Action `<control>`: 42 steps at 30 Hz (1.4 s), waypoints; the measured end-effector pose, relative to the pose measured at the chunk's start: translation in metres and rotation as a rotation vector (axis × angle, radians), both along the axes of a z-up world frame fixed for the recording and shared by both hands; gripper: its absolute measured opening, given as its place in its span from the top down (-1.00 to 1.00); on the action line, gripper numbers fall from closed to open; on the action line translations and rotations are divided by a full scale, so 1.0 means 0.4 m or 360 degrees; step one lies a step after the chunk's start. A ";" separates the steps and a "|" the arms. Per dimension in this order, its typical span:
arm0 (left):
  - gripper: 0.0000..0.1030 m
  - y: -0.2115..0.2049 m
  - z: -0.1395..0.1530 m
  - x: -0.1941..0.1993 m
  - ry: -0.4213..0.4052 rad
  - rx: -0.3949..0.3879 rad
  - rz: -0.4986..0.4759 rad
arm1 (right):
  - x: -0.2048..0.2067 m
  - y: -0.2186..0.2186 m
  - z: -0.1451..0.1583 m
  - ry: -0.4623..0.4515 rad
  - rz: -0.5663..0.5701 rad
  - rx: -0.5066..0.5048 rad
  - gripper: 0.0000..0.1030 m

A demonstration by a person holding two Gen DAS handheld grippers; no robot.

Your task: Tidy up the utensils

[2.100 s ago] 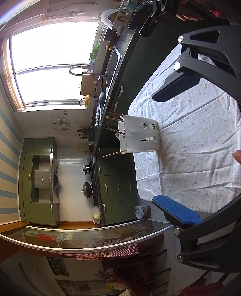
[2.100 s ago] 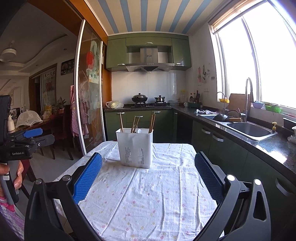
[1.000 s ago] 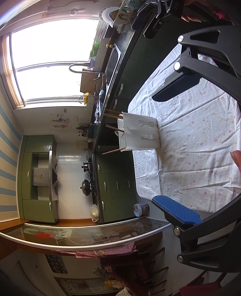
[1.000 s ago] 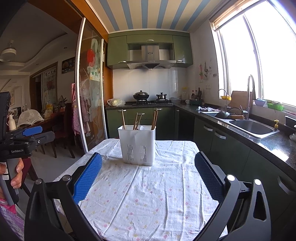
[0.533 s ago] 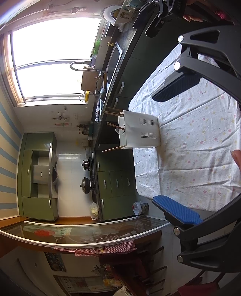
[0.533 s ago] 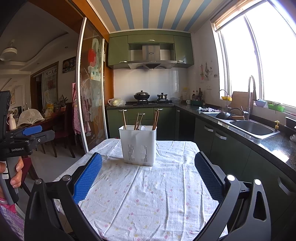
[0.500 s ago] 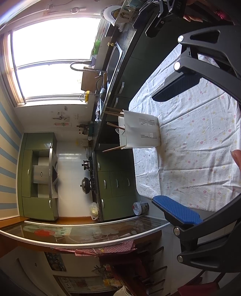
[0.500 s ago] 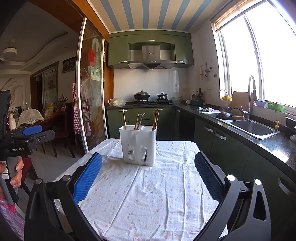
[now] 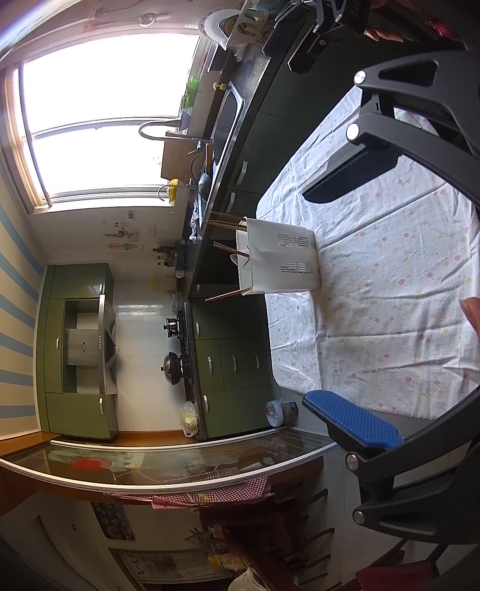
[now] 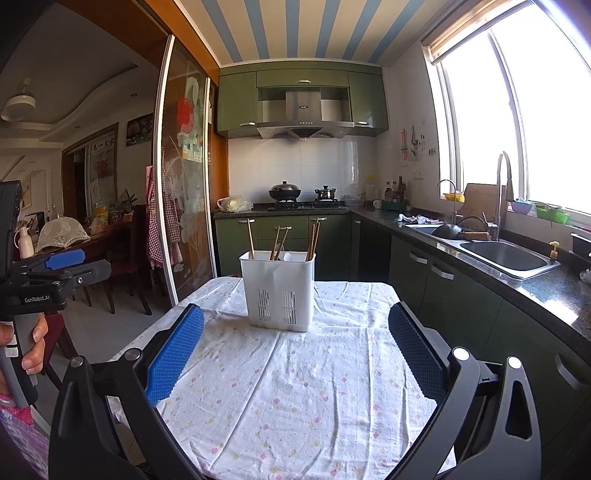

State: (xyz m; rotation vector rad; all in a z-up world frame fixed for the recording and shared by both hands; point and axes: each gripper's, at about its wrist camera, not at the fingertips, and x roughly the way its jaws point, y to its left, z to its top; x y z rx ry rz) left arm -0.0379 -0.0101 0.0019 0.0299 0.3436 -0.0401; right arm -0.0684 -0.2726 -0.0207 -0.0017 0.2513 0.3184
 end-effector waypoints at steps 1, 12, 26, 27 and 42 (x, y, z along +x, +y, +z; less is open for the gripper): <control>-0.87 0.000 0.000 0.000 0.0000 0.0000 0.0001 | 0.000 0.000 0.000 0.0001 0.0001 0.0001 -0.91; -0.87 0.000 0.000 0.000 0.0000 -0.0001 0.0001 | 0.001 -0.001 0.001 0.0002 0.0001 0.0002 -0.91; -0.87 -0.001 0.004 -0.006 -0.0010 -0.0002 -0.0002 | -0.001 0.000 0.002 0.0005 0.0003 0.0003 -0.91; -0.87 -0.002 0.005 -0.006 -0.0010 -0.0001 -0.0001 | -0.001 0.000 0.002 0.0006 0.0004 0.0003 -0.91; -0.87 -0.007 0.005 -0.004 0.0003 -0.0018 -0.0032 | 0.000 0.000 0.000 0.0005 0.0006 0.0004 -0.91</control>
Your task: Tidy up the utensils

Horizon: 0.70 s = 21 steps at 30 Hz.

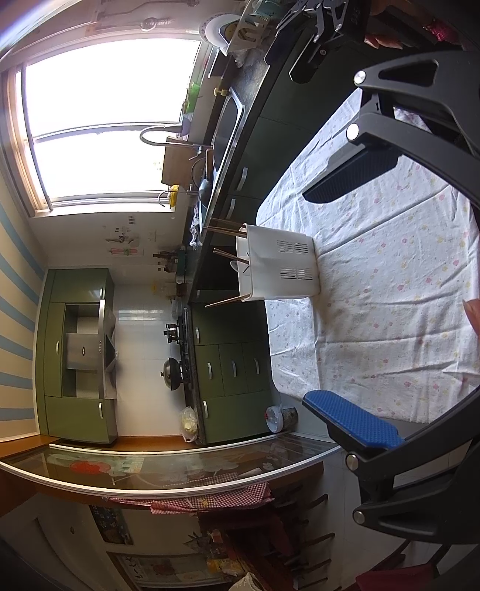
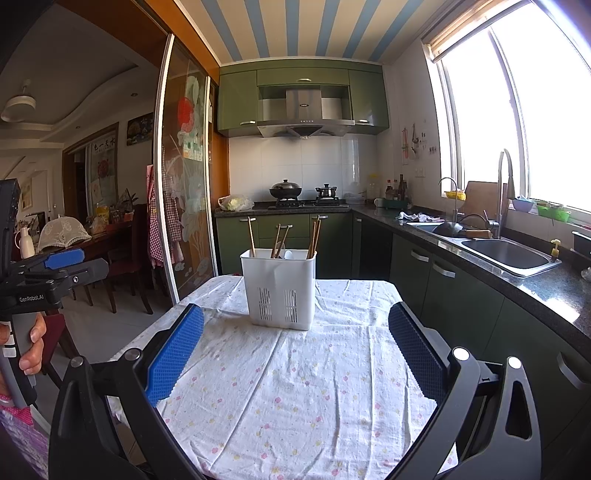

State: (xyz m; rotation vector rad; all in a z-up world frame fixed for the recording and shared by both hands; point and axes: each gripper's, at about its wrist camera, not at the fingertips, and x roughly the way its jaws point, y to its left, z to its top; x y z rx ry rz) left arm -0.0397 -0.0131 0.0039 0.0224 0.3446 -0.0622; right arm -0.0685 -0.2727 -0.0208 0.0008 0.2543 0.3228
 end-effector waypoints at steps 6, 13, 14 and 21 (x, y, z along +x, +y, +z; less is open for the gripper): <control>-0.87 0.004 -0.001 0.002 0.0007 -0.0018 -0.0014 | -0.001 0.001 0.001 0.0000 -0.0001 -0.0001 -0.91; -0.87 0.015 -0.012 0.015 0.0046 -0.0097 -0.0079 | 0.001 0.000 -0.004 0.0004 0.0002 -0.0001 -0.91; -0.87 0.015 -0.014 0.012 0.0030 -0.0100 -0.0069 | 0.001 0.000 -0.003 0.0003 0.0001 0.0000 -0.91; -0.87 0.007 -0.016 0.011 -0.0005 -0.0032 -0.0020 | 0.001 -0.001 -0.002 0.0003 0.0002 0.0000 -0.91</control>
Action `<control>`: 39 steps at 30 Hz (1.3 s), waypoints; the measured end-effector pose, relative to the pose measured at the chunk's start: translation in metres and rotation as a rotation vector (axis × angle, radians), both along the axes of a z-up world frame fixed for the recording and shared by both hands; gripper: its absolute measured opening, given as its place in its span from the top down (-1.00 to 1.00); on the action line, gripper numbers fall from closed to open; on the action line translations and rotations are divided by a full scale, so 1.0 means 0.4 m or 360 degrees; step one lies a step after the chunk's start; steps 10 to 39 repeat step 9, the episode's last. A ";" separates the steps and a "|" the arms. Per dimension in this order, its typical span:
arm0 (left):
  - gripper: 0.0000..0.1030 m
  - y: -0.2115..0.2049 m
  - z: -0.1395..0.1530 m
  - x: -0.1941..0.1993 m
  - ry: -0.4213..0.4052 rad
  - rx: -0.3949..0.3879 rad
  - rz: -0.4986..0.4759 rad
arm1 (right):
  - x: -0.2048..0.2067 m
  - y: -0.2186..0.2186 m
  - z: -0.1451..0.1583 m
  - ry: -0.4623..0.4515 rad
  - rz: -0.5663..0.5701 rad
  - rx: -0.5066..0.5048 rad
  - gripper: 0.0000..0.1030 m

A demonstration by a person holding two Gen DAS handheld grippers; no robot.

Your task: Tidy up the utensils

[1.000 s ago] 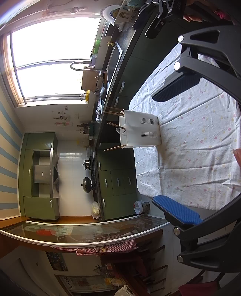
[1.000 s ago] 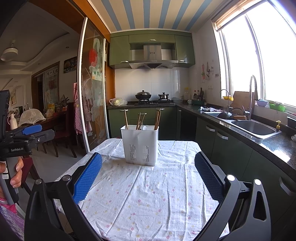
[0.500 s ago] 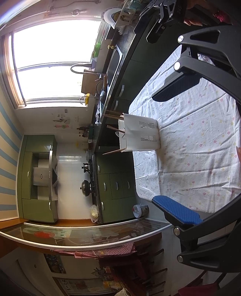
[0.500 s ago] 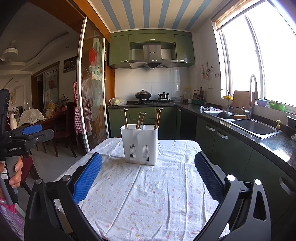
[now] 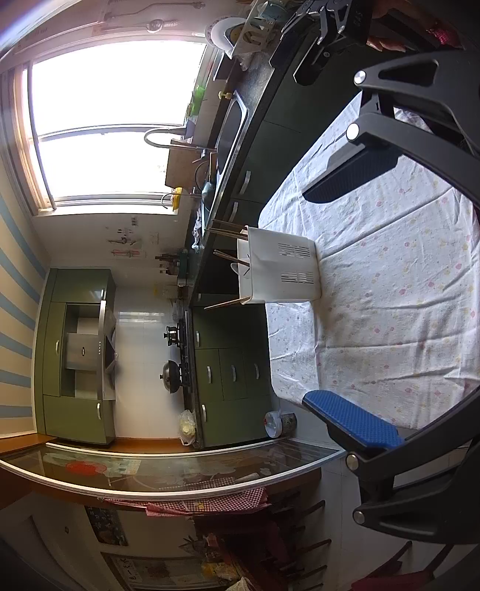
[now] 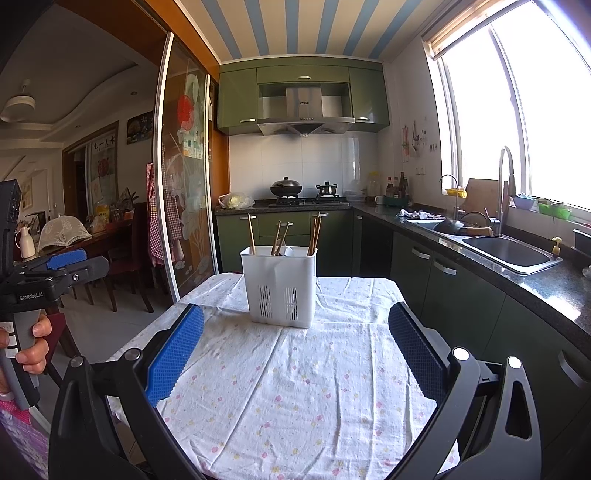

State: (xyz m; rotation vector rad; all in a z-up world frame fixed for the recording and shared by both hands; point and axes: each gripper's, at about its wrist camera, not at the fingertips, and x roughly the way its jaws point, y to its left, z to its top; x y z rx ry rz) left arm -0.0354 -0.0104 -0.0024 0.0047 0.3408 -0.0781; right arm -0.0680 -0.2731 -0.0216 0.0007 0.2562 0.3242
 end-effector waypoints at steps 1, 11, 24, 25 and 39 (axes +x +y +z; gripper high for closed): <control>-0.87 0.000 0.000 0.002 0.0010 0.0006 0.0007 | 0.000 0.000 0.000 0.0000 0.0000 0.0000 -0.91; -0.87 0.016 -0.005 0.018 0.0054 -0.0048 0.0018 | 0.001 0.000 -0.002 0.0002 -0.0001 -0.0001 -0.91; -0.87 0.016 -0.005 0.018 0.0054 -0.0048 0.0018 | 0.001 0.000 -0.002 0.0002 -0.0001 -0.0001 -0.91; -0.87 0.016 -0.005 0.018 0.0054 -0.0048 0.0018 | 0.001 0.000 -0.002 0.0002 -0.0001 -0.0001 -0.91; -0.87 0.016 -0.005 0.018 0.0054 -0.0048 0.0018 | 0.001 0.000 -0.002 0.0002 -0.0001 -0.0001 -0.91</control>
